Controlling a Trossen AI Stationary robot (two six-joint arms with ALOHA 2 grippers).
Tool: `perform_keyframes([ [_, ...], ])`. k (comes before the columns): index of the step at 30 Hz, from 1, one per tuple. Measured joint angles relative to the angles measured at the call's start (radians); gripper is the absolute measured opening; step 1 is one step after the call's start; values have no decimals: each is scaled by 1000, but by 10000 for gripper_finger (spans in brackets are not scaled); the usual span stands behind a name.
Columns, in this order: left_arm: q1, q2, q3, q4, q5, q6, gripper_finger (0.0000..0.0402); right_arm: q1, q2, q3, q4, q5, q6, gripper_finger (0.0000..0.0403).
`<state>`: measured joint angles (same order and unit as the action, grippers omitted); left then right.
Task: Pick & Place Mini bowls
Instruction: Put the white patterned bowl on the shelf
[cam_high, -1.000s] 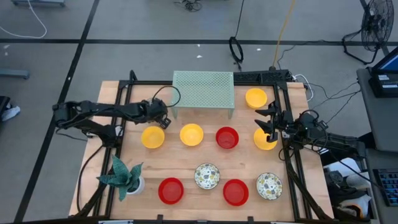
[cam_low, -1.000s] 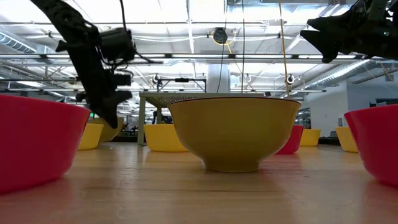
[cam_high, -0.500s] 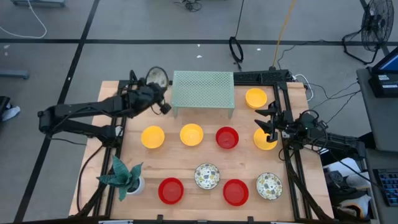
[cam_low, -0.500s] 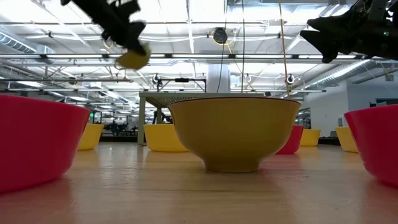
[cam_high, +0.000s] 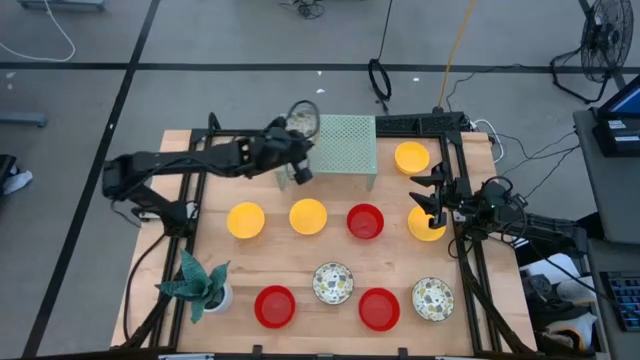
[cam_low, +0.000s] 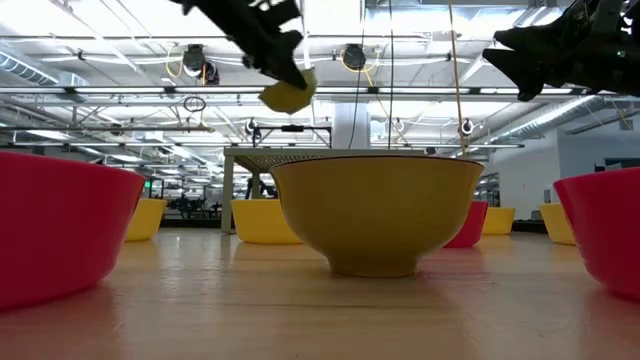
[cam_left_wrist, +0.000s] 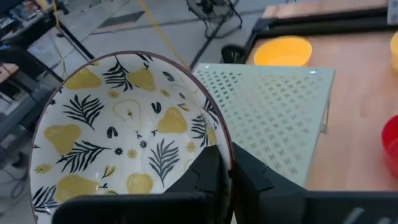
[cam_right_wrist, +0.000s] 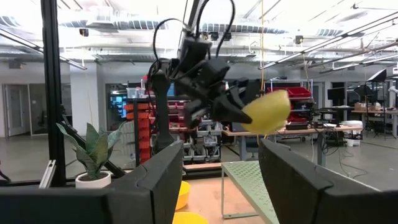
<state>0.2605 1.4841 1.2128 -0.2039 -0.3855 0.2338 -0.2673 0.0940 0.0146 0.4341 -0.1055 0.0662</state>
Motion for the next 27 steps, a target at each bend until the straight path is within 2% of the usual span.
perform_keyframes([
  [5, 35, 105, 144, -166, -5, -9, 10, 0, 0, 0, 1, 0, 0, 196],
  [10, 95, 167, 229, -342, -6, -80, 21, 0, 0, 0, 1, 0, 0, 196],
  [12, 120, 176, 236, -385, 2, -115, 23, 0, 0, 0, 1, 0, 0, 196],
  [17, 179, 179, 237, -443, 97, -176, 10, 0, 0, 0, 0, 0, 0, 196],
  [24, 211, 179, 237, -451, 130, -214, 26, 0, 0, 0, 1, 0, 0, 196],
  [27, 207, 197, 238, -446, 162, -209, 18, 0, 0, 0, 1, 0, 0, 196],
])
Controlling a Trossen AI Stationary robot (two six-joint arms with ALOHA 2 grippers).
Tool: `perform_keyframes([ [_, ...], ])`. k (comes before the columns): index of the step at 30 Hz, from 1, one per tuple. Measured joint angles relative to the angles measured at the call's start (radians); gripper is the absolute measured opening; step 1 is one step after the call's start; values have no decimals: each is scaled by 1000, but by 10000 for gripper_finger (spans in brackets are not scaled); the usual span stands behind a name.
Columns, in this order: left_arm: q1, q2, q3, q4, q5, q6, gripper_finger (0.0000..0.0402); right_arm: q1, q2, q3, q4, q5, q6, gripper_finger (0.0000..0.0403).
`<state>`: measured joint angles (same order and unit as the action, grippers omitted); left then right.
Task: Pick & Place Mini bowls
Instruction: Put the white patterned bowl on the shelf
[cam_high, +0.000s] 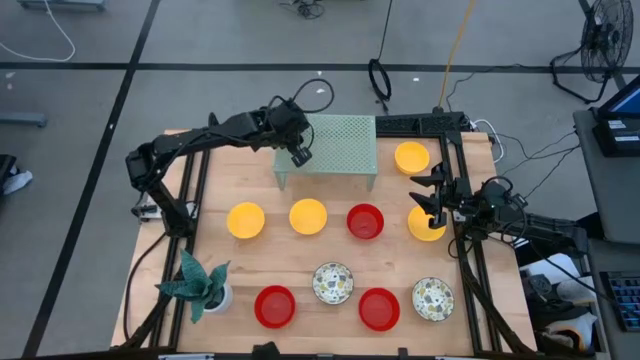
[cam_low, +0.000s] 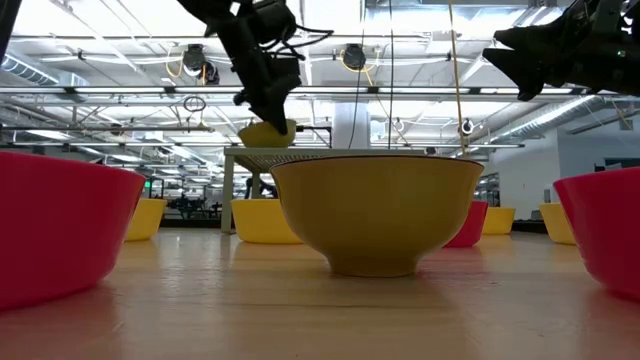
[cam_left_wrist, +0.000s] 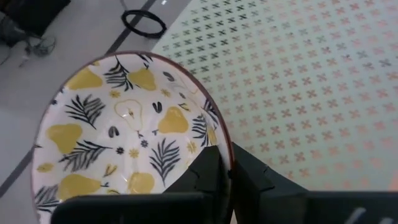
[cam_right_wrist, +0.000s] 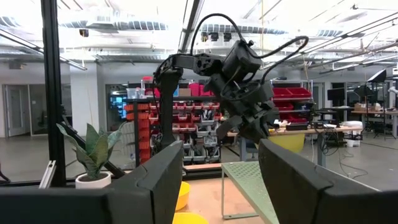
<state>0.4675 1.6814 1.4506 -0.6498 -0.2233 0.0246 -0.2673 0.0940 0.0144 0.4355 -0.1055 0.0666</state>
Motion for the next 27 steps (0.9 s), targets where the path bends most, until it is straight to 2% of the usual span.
perform_keyframes([
  [5, -4, 22, 0, 18, 12, 27, 11, 0, 0, 0, 0, 0, 0, 196],
  [11, -3, 30, 0, 38, 6, 31, 41, 0, 0, 0, 0, 0, 0, 196],
  [20, -4, 29, 0, 59, -24, 21, 42, 0, 0, 0, 0, 0, 0, 196],
  [27, -4, 29, 0, 75, -33, 18, 93, 0, 0, 0, 0, 0, 0, 196],
])
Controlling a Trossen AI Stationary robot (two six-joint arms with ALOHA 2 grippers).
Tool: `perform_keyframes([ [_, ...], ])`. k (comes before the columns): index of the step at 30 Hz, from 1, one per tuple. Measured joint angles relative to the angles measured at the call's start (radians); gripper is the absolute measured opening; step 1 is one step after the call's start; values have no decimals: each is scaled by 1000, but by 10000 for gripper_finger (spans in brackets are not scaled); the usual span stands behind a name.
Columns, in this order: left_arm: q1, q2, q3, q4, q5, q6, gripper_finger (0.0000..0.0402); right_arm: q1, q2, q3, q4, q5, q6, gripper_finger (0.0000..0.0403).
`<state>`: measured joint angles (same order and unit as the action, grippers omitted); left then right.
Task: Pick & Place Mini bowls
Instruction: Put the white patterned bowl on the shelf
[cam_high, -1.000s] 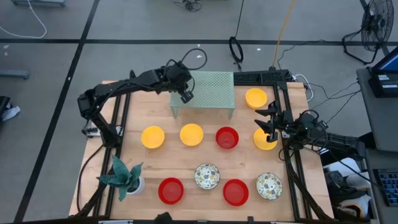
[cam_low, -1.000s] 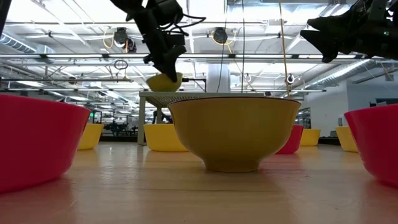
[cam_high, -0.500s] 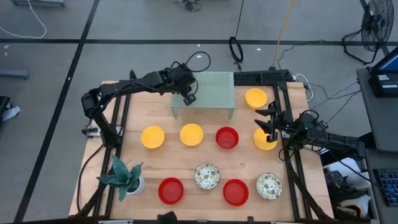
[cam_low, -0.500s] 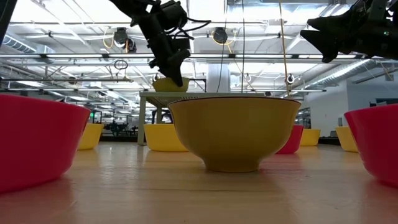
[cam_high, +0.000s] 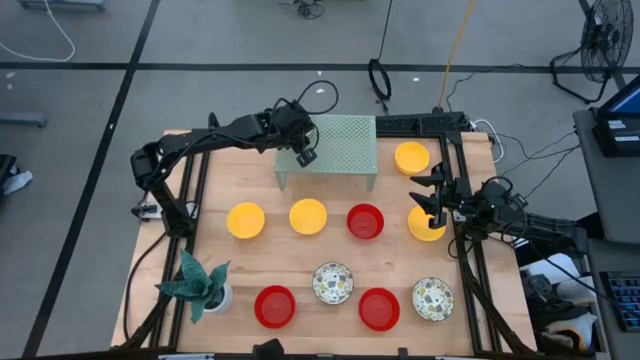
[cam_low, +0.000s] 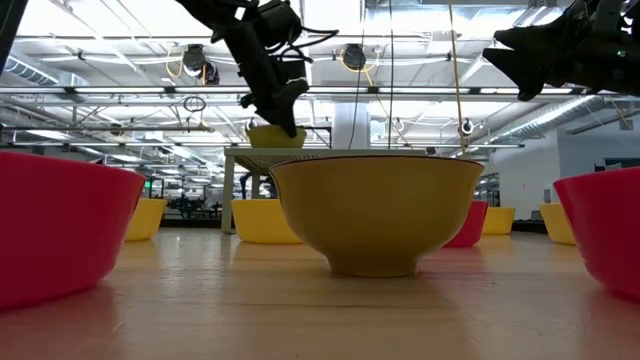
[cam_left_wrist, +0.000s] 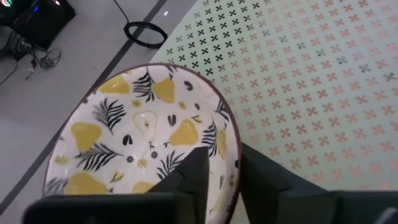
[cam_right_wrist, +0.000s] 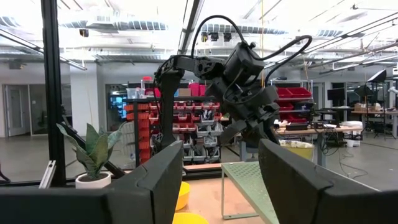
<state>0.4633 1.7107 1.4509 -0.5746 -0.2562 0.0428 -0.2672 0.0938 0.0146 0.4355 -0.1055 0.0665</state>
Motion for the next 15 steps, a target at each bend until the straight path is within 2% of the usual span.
perform_keyframes([
  [8, -5, -3, 0, 3, -2, 4, 154, 0, 0, 0, 0, 0, 0, 196],
  [15, -31, -65, -1, 4, -15, 12, 163, 0, 0, 0, 0, 0, 0, 196],
])
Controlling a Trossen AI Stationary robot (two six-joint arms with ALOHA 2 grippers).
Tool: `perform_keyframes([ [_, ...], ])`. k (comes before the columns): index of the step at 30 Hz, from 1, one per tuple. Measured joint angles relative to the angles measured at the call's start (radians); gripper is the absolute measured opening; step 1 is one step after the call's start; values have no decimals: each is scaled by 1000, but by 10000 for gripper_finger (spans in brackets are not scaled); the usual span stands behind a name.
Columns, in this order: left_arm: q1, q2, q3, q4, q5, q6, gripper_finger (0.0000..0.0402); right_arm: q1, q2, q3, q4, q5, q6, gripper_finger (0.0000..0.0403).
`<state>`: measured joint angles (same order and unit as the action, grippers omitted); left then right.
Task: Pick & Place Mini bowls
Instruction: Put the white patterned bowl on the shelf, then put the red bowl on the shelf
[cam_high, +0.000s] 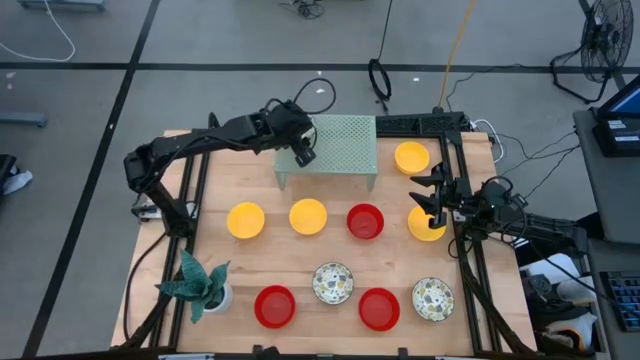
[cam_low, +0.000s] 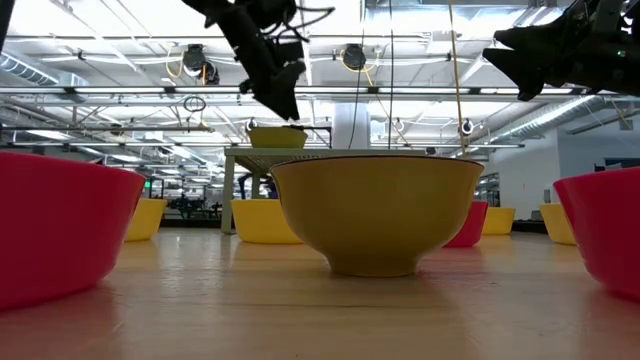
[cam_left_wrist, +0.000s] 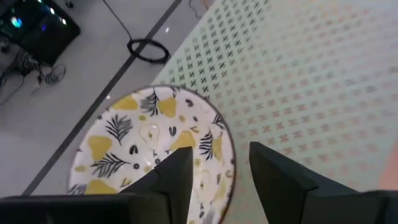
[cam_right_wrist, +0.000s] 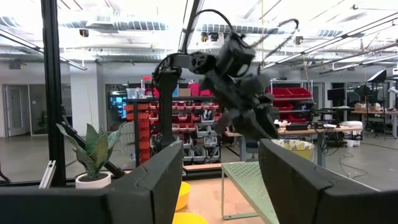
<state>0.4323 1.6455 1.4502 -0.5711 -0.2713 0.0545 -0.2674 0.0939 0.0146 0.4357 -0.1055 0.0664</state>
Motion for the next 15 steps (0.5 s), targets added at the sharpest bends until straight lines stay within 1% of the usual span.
perform_keyframes([
  [5, -35, -61, 0, 9, 7, -50, 163, 0, 0, 0, 0, 0, 0, 196],
  [7, -55, -79, 0, 21, 37, -93, 164, 0, 0, 0, 9, 0, 0, 196],
  [9, -79, -80, 0, 42, 98, -147, 163, 0, -1, 0, 37, 0, 0, 196],
  [11, -103, -77, 0, 43, 181, -185, 164, 0, 0, 0, 43, 0, 0, 196],
  [13, -133, -77, 0, 48, 259, -189, 163, 0, 1, 0, 37, 0, 0, 196],
  [15, -168, -71, 0, 50, 309, -184, 163, 0, 1, 0, 35, 0, 0, 196],
])
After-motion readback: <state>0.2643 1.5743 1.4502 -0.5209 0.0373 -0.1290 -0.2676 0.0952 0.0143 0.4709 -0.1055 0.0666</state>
